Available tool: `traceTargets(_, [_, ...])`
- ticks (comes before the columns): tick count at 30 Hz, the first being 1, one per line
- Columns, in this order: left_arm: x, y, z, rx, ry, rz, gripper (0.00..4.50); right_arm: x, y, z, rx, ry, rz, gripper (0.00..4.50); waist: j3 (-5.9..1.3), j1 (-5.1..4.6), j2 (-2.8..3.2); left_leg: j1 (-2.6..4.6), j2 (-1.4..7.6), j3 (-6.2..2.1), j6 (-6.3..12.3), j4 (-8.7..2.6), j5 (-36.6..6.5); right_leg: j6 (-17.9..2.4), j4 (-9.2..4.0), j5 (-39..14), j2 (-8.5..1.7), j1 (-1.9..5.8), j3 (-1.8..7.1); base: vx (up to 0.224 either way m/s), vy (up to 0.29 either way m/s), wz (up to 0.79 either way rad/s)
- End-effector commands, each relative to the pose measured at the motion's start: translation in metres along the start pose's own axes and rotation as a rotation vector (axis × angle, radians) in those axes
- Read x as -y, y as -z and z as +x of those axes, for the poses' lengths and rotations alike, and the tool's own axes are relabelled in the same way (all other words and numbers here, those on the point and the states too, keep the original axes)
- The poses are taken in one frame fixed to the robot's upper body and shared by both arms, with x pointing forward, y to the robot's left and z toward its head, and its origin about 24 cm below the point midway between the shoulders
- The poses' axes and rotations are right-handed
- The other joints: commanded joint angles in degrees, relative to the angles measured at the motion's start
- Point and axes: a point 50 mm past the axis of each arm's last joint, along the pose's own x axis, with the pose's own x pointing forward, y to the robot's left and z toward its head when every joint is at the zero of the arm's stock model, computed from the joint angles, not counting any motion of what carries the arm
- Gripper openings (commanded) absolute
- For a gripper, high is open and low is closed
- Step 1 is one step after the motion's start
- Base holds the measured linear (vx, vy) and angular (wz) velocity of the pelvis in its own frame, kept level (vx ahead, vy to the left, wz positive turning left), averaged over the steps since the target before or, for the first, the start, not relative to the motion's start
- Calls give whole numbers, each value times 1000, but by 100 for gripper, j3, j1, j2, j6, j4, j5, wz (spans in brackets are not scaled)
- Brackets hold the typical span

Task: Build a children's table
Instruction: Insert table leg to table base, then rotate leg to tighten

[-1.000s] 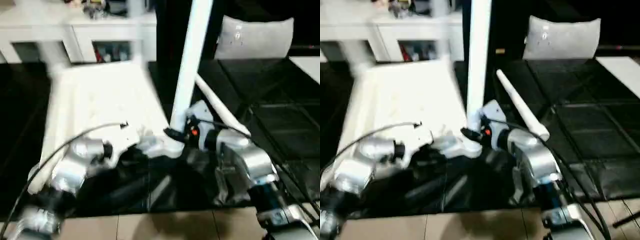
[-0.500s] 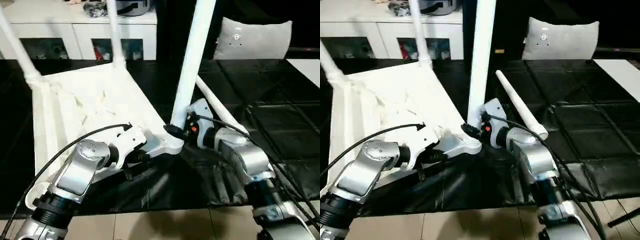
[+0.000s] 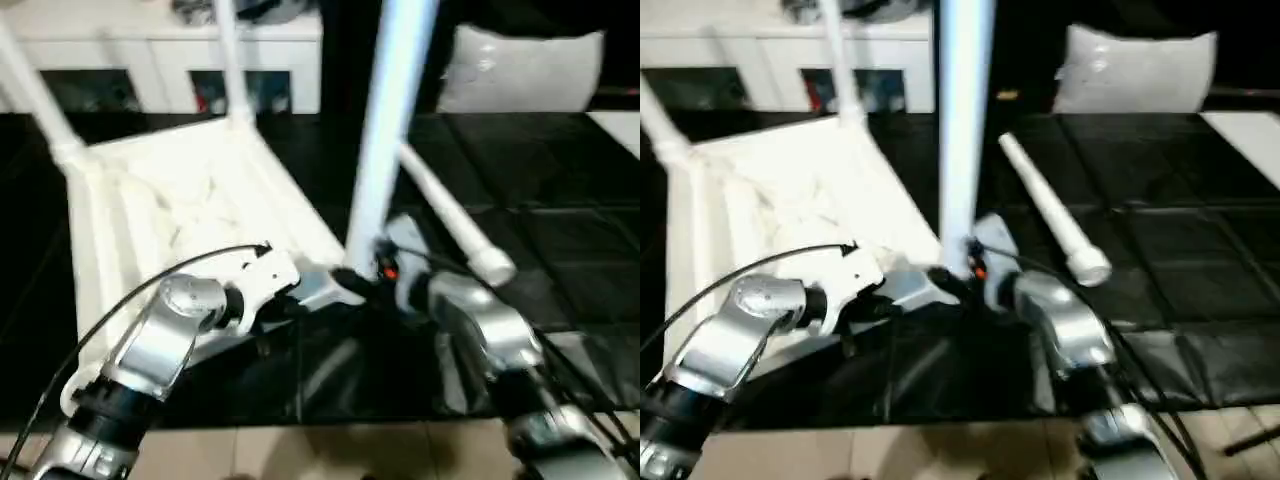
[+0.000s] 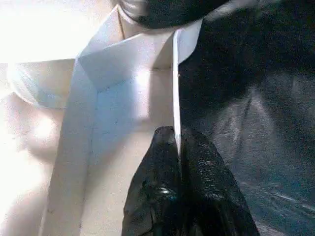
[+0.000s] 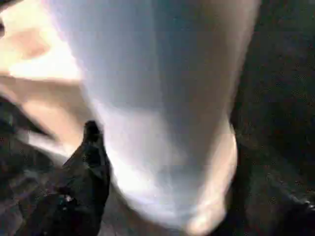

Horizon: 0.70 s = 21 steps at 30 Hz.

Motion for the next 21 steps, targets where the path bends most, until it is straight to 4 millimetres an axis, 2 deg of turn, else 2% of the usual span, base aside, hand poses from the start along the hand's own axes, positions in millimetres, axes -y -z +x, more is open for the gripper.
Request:
traceTargets(1, [-17, -13, -8, 46, -82, 46, 0, -1, 9, -8, -15, -14, 8, 400, -348, 26, 13, 38, 183, -39, 281, -289, -853, -1192, -294, -419, -398, 321, 265, 0, 0, 0])
traceTargets(3, [-19, -13, -8, 48, -69, 55, 0, 0, 10, -15, -4, -11, -14, 422, -346, 54, 17, 44, 181, -35, 307, -280, -887, -1158, -312, -561, -409, 317, 264, 0, 0, 0])
traceTargets(6, [-20, -12, -6, 51, -37, 88, 0, 3, 11, -23, 4, 10, -66, 444, -344, 41, -3, 29, 182, -42, 292, -280, -917, -1146, -311, -699, -420, 329, 256, 0, 0, 0])
traceTargets(7, [-20, -11, -6, 50, -17, 102, 0, 6, 10, -27, 15, 26, -70, 444, -339, 45, 26, 33, 186, -45, 293, -281, -936, -1142, -320, -756, -425, 318, 254, 0, 0, 0])
traceTargets(10, [-17, -5, -4, 26, 67, 143, 0, 11, -2, -39, 97, -9, -75, 444, -343, 48, 21, 47, 182, -34, 344, -267, -1020, -1081, -334, -901, -420, 315, 262, 0, 0, 0])
traceTargets(13, [-16, 1, -3, -9, 127, 192, 0, 14, -10, -45, 124, -44, -112, 444, -345, 86, 39, 70, 200, -35, 355, -261, -981, -1153, -316, -806, -414, 295, 258, 0, 0, 0])
traceTargets(17, [-13, 5, -1, -44, 195, 244, 0, 17, -18, -48, 115, -89, -166, 444, -349, 135, 17, 72, 209, -28, 356, -254, -956, -1205, -284, -743, -420, 303, 261, 0, 0, 0])
traceTargets(20, [-12, 5, -1, -64, 246, 283, 0, 16, -19, -47, 82, -158, -208, 444, -340, 183, 8, 78, 211, -22, 336, -245, -997, -1187, -289, -894, -428, 293, 263, 0, 0, 0])
traceTargets(21, [-11, 5, 0, -75, 273, 305, 0, 14, -19, -46, 55, -200, -235, 444, -339, 212, -24, 80, 208, -16, 333, -238, -1039, -1152, -298, -1021, -432, 288, 261, 0, 0, 0])
